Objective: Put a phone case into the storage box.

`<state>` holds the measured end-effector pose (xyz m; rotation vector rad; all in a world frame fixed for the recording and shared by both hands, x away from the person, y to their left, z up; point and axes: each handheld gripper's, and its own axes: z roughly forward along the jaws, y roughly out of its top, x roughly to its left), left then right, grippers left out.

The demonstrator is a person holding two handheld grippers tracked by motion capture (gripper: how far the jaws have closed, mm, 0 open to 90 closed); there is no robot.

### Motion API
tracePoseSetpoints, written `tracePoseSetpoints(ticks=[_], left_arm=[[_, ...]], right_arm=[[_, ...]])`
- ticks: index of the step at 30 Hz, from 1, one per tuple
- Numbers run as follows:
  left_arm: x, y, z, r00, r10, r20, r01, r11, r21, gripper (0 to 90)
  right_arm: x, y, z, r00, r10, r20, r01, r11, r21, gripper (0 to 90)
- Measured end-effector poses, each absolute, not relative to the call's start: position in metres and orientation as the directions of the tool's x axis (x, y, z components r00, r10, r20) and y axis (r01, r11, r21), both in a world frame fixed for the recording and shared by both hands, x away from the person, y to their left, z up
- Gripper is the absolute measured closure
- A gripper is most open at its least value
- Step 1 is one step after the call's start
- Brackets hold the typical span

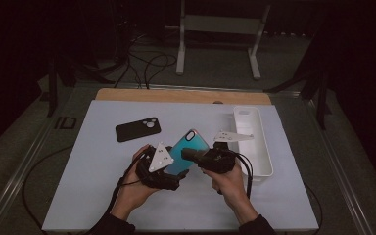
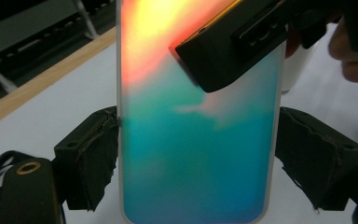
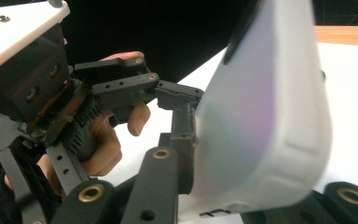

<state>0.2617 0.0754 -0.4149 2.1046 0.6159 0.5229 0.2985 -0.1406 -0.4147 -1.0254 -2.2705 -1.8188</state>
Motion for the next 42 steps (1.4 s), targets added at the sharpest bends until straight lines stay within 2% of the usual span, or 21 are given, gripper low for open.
tracePoseSetpoints(ticks=[1,10,16,21,27,35,42], left_arm=[[0.262,0.075,-0.415,0.789,0.598,0.139,0.237,-0.506,0.829,17.4],[0.267,0.086,-0.414,0.793,0.607,0.05,0.286,-0.444,0.849,5.6],[0.269,0.097,-0.414,0.806,0.591,-0.029,0.321,-0.396,0.86,4.8],[0.271,0.103,-0.416,0.828,0.553,-0.094,0.347,-0.374,0.86,5.5],[0.27,0.1,-0.418,0.849,0.517,-0.113,0.35,-0.388,0.852,6.0],[0.27,0.097,-0.422,0.88,0.448,-0.161,0.357,-0.399,0.845,16.3],[0.272,0.094,-0.425,0.899,0.392,-0.195,0.359,-0.402,0.843,32.9]], right_arm=[[0.298,-0.14,-0.415,-0.777,0.458,0.432,0.522,0.084,0.849,85.9],[0.295,-0.14,-0.41,-0.784,0.487,0.386,0.488,0.099,0.867,86.6],[0.295,-0.149,-0.41,-0.782,0.492,0.382,0.483,0.092,0.871,86.6],[0.295,-0.155,-0.409,-0.803,0.46,0.379,0.471,0.1,0.877,86.5],[0.29,-0.155,-0.405,-0.849,0.401,0.345,0.428,0.139,0.893,86.4],[0.287,-0.155,-0.404,-0.885,0.323,0.336,0.403,0.168,0.9,86.4],[0.286,-0.154,-0.402,-0.901,0.275,0.336,0.386,0.155,0.909,86.4]])
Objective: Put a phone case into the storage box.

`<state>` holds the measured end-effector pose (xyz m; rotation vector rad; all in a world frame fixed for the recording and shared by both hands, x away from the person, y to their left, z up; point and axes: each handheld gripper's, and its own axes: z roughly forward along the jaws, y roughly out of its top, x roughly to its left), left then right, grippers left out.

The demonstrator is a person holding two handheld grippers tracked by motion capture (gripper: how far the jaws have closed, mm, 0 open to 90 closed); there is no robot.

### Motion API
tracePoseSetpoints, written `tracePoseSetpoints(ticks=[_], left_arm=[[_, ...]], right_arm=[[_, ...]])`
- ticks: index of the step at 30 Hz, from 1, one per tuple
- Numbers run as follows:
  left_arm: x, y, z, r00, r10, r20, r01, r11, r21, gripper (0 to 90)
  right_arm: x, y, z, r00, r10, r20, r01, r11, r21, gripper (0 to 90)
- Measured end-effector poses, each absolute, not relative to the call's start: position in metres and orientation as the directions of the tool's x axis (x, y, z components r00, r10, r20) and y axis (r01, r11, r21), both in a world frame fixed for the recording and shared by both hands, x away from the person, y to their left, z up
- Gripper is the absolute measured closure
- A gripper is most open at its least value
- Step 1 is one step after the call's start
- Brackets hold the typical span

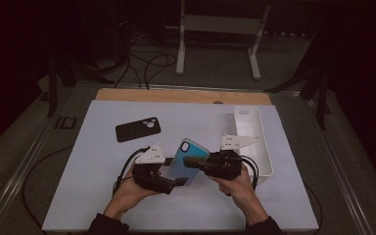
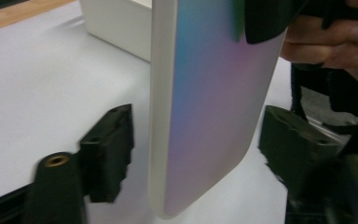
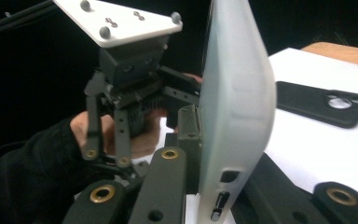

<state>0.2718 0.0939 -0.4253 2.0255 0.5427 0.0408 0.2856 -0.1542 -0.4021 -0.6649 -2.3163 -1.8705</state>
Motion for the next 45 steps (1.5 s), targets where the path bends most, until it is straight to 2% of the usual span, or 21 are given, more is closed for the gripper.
tracePoseSetpoints(ticks=[3,12,17,21,28,34,37,38,40,42,45], left_arm=[[0.273,0.094,-0.426,0.907,0.364,-0.212,0.357,-0.398,0.845,41.8],[0.271,0.095,-0.427,0.923,0.322,-0.213,0.336,-0.4,0.853,53.5],[0.27,0.096,-0.428,0.928,0.302,-0.218,0.329,-0.388,0.861,61.7],[0.27,0.096,-0.429,0.929,0.298,-0.217,0.324,-0.381,0.866,67.6],[0.271,0.095,-0.432,0.928,0.312,-0.201,0.315,-0.374,0.872,79.4],[0.271,0.091,-0.433,0.918,0.353,-0.179,0.318,-0.388,0.865,80.4],[0.272,0.093,-0.434,0.912,0.368,-0.181,0.327,-0.386,0.863,80.6],[0.273,0.093,-0.434,0.907,0.379,-0.18,0.332,-0.384,0.862,80.6],[0.273,0.095,-0.435,0.901,0.392,-0.186,0.342,-0.378,0.86,80.6],[0.274,0.097,-0.436,0.888,0.421,-0.184,0.352,-0.368,0.86,80.6],[0.275,0.098,-0.437,0.88,0.439,-0.184,0.36,-0.362,0.86,80.7]], right_arm=[[0.286,-0.155,-0.401,-0.906,0.262,0.331,0.377,0.15,0.914,86.4],[0.287,-0.16,-0.402,-0.911,0.238,0.336,0.376,0.148,0.915,85.8],[0.288,-0.164,-0.402,-0.916,0.23,0.33,0.369,0.157,0.916,82.1],[0.287,-0.164,-0.4,-0.917,0.244,0.316,0.361,0.169,0.917,74.9],[0.288,-0.161,-0.401,-0.903,0.31,0.297,0.361,0.172,0.917,51.2],[0.29,-0.156,-0.403,-0.869,0.382,0.314,0.397,0.159,0.904,35.8],[0.29,-0.156,-0.402,-0.859,0.416,0.298,0.397,0.174,0.901,32.5],[0.29,-0.156,-0.401,-0.838,0.462,0.291,0.409,0.176,0.895,26.7],[0.289,-0.157,-0.401,-0.827,0.484,0.286,0.411,0.174,0.895,25.1],[0.289,-0.161,-0.4,-0.788,0.535,0.304,0.43,0.125,0.894,20.2],[0.289,-0.164,-0.399,-0.768,0.557,0.315,0.437,0.098,0.894,19.2]])
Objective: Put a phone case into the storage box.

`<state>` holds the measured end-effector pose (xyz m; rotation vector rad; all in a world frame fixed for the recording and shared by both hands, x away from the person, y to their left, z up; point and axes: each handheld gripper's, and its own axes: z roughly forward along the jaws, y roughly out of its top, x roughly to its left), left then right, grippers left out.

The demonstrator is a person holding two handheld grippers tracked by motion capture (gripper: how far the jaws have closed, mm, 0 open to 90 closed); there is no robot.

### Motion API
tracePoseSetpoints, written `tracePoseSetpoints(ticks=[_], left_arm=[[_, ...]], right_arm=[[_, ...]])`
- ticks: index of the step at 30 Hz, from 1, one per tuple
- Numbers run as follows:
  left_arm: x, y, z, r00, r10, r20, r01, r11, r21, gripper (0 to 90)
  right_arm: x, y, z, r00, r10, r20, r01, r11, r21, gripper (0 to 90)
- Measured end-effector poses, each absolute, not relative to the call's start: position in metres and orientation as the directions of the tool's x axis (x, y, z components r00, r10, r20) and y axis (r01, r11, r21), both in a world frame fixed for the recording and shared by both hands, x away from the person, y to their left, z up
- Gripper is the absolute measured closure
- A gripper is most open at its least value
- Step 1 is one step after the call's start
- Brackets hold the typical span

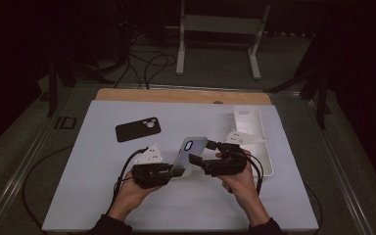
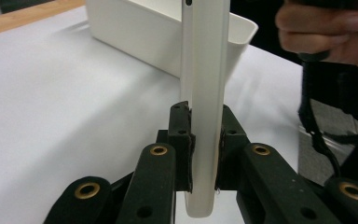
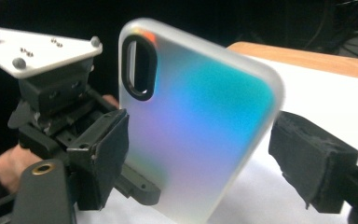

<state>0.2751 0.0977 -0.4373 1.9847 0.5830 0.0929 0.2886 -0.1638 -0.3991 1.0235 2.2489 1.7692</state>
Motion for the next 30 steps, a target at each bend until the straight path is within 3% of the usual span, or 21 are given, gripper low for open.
tracePoseSetpoints(ticks=[4,18,30], left_arm=[[0.276,0.098,-0.438,0.865,0.47,-0.173,0.367,-0.359,0.858,80.6],[0.27,0.083,-0.44,0.857,0.507,-0.095,0.341,-0.418,0.842,80.8],[0.269,0.077,-0.443,0.851,0.513,-0.109,0.355,-0.411,0.84,80.5]], right_arm=[[0.286,-0.165,-0.397,-0.738,0.585,0.336,0.444,0.047,0.895,18.8],[0.284,-0.144,-0.392,-0.7,0.629,0.337,0.453,0.026,0.891,17.0],[0.284,-0.129,-0.39,-0.665,0.676,0.316,0.437,0.01,0.899,15.1]])
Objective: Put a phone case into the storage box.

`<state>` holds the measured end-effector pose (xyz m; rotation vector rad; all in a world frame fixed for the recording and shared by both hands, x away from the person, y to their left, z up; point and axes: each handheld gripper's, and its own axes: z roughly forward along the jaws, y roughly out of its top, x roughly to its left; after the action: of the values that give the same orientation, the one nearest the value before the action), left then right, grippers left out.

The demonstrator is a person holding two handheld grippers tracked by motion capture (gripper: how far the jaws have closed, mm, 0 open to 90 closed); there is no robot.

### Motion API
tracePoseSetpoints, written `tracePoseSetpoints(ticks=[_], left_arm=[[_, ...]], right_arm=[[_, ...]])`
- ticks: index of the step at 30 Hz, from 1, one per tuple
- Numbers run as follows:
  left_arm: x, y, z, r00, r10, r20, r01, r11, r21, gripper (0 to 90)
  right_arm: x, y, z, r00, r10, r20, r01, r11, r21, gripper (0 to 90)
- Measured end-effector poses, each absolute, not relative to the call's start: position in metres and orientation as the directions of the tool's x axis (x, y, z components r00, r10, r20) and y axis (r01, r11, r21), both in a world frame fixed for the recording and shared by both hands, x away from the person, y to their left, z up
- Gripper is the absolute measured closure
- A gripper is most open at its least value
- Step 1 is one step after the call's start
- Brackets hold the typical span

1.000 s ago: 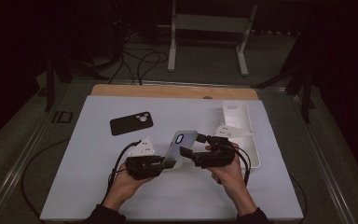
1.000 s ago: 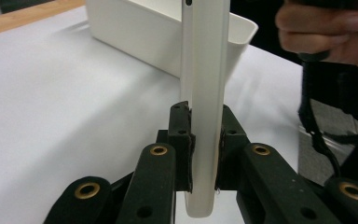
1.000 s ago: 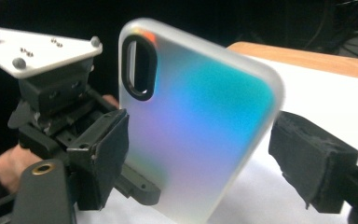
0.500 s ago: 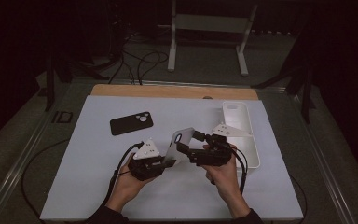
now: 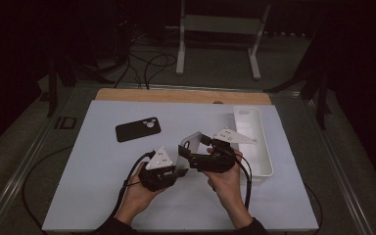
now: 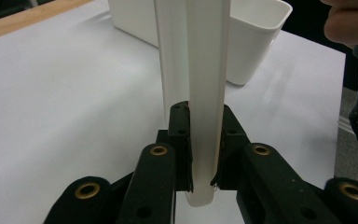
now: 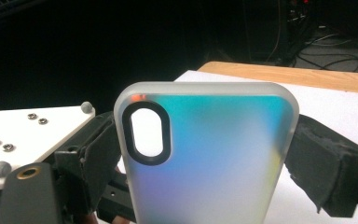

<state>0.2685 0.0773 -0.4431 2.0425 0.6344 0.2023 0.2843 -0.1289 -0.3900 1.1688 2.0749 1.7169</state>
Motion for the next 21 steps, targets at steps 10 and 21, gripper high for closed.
tracePoseSetpoints(ticks=[10,21], left_arm=[[0.268,0.078,-0.444,0.86,0.497,-0.115,0.347,-0.405,0.846,75.7],[0.265,0.093,-0.441,0.832,0.543,-0.111,0.338,-0.338,0.878,37.6]], right_arm=[[0.28,-0.124,-0.388,-0.667,0.699,0.259,0.404,0.048,0.913,16.8],[0.281,-0.129,-0.388,-0.656,0.717,0.237,0.393,0.056,0.918,16.8]])
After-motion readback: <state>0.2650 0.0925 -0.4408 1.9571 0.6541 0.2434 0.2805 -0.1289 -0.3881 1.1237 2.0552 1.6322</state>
